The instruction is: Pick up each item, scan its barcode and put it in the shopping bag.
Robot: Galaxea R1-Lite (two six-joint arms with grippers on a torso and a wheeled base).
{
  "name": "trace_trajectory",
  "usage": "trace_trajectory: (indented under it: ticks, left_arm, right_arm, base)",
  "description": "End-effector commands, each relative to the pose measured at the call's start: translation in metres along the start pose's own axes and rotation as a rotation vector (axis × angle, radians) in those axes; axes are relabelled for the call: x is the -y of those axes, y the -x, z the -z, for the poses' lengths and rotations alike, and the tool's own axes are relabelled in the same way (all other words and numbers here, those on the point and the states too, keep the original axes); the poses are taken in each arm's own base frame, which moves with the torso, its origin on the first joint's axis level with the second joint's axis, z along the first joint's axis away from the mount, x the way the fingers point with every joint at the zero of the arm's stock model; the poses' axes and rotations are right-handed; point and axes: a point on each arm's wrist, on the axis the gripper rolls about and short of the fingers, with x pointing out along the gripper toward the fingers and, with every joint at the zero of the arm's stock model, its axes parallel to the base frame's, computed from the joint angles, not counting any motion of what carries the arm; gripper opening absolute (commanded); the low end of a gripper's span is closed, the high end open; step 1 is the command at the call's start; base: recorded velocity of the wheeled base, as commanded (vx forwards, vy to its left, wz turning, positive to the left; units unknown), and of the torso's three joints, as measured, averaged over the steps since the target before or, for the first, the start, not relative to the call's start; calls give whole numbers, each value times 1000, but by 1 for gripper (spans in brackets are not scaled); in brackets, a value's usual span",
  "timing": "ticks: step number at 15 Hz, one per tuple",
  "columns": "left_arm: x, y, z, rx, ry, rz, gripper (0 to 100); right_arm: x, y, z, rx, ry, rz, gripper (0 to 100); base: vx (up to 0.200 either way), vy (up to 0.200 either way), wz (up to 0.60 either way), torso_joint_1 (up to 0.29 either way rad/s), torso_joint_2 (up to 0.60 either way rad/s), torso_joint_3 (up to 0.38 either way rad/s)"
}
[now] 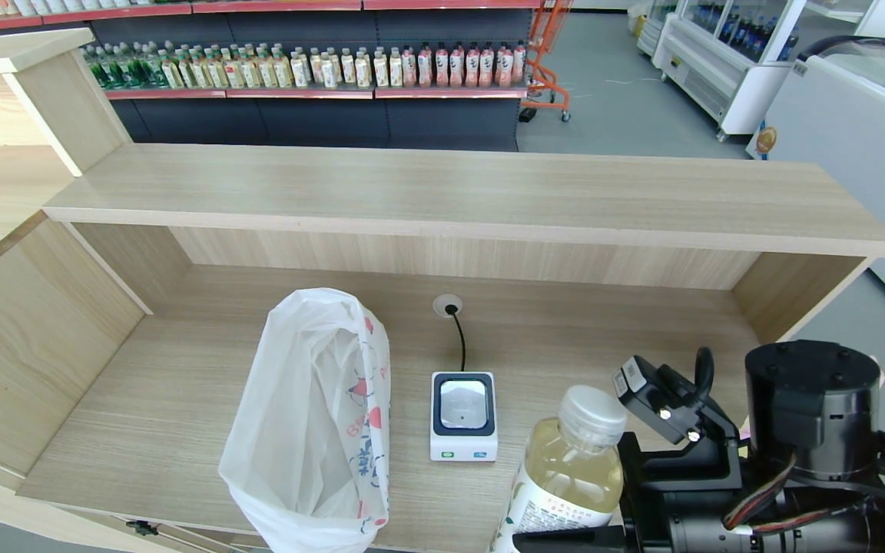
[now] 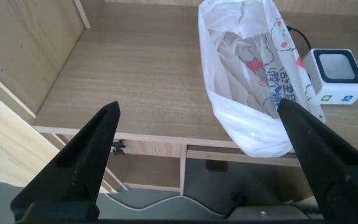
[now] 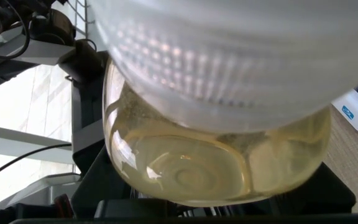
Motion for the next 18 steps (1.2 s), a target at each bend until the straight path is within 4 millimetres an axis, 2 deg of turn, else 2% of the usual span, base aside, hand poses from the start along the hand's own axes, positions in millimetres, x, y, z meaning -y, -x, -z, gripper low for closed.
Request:
trace_trajectory:
  ticks: [1,9,11,13,15,17,18]
  left_arm:
    - [0,0,0,0,0,0,100]
    - [0,0,0,0,0,0,100]
    - [0,0,0,0,0,0,100]
    - [0,0,0,0,0,0,100]
    - [0,0,0,0,0,0,100]
    - [0,0,0,0,0,0,100]
    - [0,0,0,0,0,0,100]
  right_arm:
    - [0,-1,1,-4,-2,-1,0]
    - [-1,0,1,-1,4,0,0]
    - [-4,9,-12,53,68,20,0]
    - [-8,35,-25,111,305,127,0]
    - [-4,52,-34,79,541,307,0]
    - [4,51,-53,68,733,437,0]
    - [10,43,-66,59,835,476,0]
  base:
    - [0,0,0,0,0,0]
    - [0,0,0,0,0,0]
    - [0,0,0,0,0,0]
    - [0,0,0,0,0,0]
    - [0,0,0,0,0,0]
    - [0,0,0,0,0,0]
    - [0,0,0,0,0,0]
